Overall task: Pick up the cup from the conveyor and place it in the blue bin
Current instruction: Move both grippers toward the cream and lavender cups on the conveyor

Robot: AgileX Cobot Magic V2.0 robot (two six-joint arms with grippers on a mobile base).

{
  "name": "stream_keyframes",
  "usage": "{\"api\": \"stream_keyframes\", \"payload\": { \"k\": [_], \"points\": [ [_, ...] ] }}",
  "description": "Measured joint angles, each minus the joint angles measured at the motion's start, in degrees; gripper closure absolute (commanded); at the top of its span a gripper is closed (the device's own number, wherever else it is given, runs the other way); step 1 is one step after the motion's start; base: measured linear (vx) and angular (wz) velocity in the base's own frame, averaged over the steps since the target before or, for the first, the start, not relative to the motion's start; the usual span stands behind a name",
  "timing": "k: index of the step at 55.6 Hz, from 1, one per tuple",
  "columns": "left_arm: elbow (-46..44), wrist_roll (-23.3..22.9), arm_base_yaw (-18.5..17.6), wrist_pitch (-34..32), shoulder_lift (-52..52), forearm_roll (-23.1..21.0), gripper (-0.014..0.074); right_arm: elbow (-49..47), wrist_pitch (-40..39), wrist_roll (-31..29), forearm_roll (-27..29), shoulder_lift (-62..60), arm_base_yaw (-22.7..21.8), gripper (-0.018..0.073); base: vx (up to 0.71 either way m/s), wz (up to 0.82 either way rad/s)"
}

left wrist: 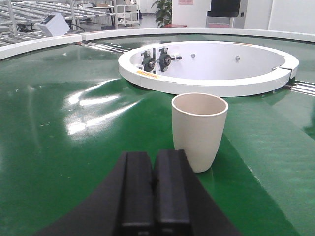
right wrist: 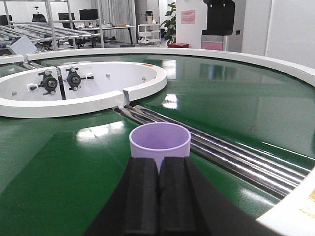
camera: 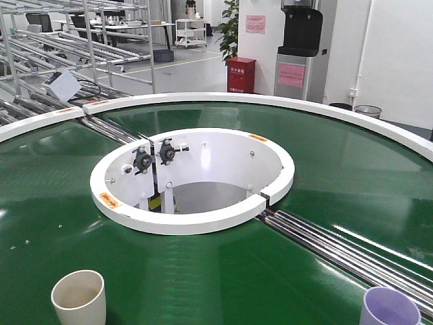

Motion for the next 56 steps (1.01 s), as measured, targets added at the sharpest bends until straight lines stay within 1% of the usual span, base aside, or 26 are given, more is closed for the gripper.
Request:
{"api": "stream_keyframes", "payload": {
  "k": [36,47,56],
  "points": [
    [0.00,0.00,0.00,-0.14,0.00,0.00,0.0594,0.00,-0.08,-0.04,0.00,0.00,0.00,0.0568,0.00,0.00],
    [0.00,0.00,0.00,-2.06,0.00,0.00,0.0594,0.00,-0.08,-0.04,0.00,0.00,0.00,0.0568,0.00,0.00],
    [0.00,0.00,0.00,-5.55,0.00,0.00,0.0594,0.00,-0.12,-0.04,0.00,0.00,0.00,0.0568,0.00,0.00]
  ]
}}
